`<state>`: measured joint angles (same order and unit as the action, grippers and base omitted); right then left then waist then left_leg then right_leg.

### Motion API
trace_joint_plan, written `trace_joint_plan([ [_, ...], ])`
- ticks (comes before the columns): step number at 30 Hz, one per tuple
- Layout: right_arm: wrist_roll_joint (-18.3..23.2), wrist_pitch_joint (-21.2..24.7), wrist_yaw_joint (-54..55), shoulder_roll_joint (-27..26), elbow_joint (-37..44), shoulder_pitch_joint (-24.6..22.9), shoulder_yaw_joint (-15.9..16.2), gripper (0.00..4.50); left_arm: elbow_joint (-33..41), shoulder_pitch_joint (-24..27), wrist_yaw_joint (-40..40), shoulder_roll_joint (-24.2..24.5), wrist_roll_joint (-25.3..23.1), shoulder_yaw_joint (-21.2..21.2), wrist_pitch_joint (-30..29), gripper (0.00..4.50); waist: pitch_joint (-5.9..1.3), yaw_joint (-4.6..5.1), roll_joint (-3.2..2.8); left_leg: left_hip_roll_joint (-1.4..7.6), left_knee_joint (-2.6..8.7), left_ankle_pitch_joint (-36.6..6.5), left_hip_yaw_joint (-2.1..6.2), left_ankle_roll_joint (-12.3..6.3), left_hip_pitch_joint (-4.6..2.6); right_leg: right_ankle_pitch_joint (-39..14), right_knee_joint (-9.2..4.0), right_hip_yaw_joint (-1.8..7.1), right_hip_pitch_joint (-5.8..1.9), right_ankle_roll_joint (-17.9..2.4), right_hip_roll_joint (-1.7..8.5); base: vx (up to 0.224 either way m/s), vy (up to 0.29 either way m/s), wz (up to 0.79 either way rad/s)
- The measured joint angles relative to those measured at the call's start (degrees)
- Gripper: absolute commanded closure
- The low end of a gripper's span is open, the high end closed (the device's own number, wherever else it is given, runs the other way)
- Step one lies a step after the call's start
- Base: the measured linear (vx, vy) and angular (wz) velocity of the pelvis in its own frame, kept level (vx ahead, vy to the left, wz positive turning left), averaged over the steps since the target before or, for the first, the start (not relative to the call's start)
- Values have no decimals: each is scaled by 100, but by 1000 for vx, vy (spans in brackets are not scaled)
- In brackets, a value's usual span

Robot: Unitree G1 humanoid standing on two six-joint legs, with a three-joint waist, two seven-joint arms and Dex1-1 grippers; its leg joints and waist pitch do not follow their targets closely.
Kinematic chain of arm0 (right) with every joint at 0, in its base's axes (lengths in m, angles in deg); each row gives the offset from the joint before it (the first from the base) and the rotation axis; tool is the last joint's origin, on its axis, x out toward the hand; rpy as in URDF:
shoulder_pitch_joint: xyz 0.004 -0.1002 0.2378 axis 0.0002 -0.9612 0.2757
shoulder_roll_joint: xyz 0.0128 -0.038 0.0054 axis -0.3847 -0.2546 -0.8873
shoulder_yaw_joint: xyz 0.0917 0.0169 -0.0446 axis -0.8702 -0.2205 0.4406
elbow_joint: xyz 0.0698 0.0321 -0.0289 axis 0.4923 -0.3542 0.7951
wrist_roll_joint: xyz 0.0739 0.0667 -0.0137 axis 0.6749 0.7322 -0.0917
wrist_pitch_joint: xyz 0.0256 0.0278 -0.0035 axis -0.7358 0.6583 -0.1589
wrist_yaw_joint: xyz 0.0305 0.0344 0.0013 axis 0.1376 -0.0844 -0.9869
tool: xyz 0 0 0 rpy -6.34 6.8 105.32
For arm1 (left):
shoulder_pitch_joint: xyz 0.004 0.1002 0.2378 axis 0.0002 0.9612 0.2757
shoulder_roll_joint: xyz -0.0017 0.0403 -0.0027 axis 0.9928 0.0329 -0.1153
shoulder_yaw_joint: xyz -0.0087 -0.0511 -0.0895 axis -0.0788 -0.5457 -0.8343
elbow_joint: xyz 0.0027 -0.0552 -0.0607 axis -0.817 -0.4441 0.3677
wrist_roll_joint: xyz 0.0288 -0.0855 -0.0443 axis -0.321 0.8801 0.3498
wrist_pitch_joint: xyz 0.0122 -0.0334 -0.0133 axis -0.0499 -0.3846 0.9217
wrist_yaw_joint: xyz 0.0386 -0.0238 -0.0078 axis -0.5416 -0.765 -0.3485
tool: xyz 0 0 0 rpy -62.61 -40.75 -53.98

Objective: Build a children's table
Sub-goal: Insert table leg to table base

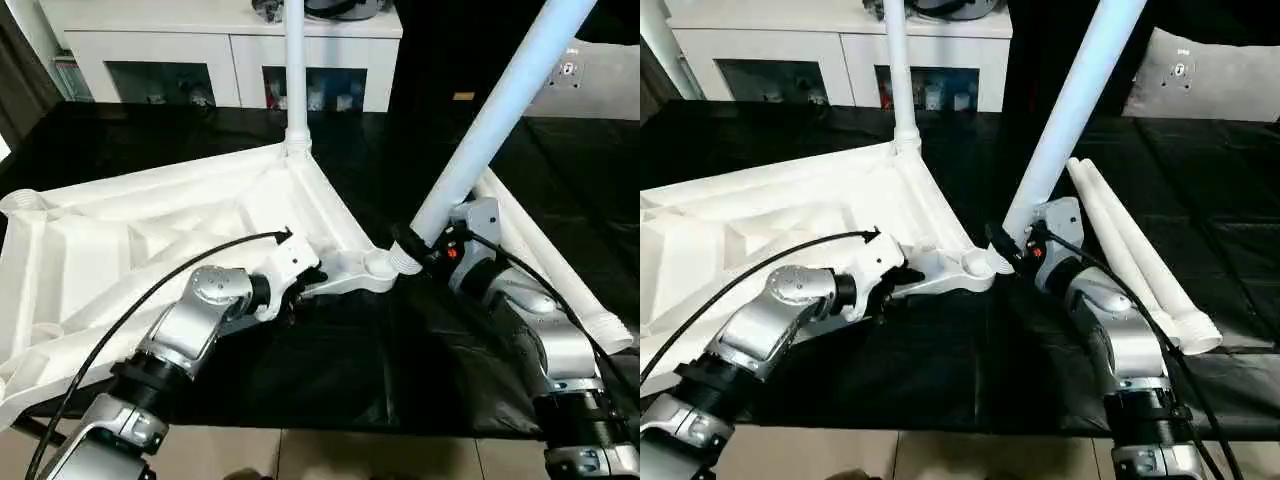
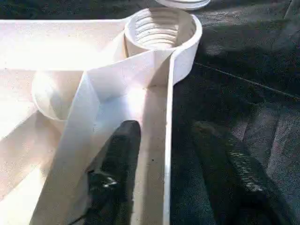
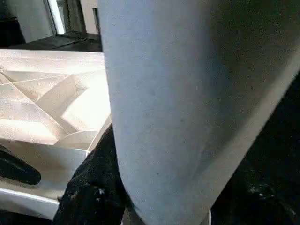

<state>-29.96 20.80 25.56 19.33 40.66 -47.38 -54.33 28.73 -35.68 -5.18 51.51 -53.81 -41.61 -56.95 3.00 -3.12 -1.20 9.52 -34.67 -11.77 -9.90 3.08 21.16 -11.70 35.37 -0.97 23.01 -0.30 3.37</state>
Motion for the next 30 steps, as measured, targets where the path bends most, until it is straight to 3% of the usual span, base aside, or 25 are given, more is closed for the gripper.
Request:
trace_joint_plan([
  [8,0,44,-87,2,0,0,13,260,-155,-35,32,-18,-14,-21,163,343,0,-9,0,0,-1,0,0,0,-2,0,0,0,-2,-1,0,0,0,0],
  [11,-1,52,-116,16,0,0,27,260,-219,-60,38,-15,-53,2,223,351,-1,-7,-2,0,-2,-1,0,3,-9,2,0,0,-10,-2,0,0,0,0],
  [19,1,234,-380,76,2,115,181,260,-449,-266,101,141,-476,306,511,432,-27,46,-42,0,0,6,0,28,-18,21,1,2,-17,-3,0,0,0,0],
  [25,86,579,-841,282,16,494,372,260,-632,-352,248,145,-472,287,633,447,-27,75,-45,0,0,14,0,28,-15,30,-3,2,-18,-4,0,0,0,0],
  [30,148,849,-1258,434,8,537,594,260,-659,-352,492,200,-408,268,777,450,-27,68,-45,1,6,14,0,25,0,30,-12,-2,-6,-4,0,0,0,0],
])
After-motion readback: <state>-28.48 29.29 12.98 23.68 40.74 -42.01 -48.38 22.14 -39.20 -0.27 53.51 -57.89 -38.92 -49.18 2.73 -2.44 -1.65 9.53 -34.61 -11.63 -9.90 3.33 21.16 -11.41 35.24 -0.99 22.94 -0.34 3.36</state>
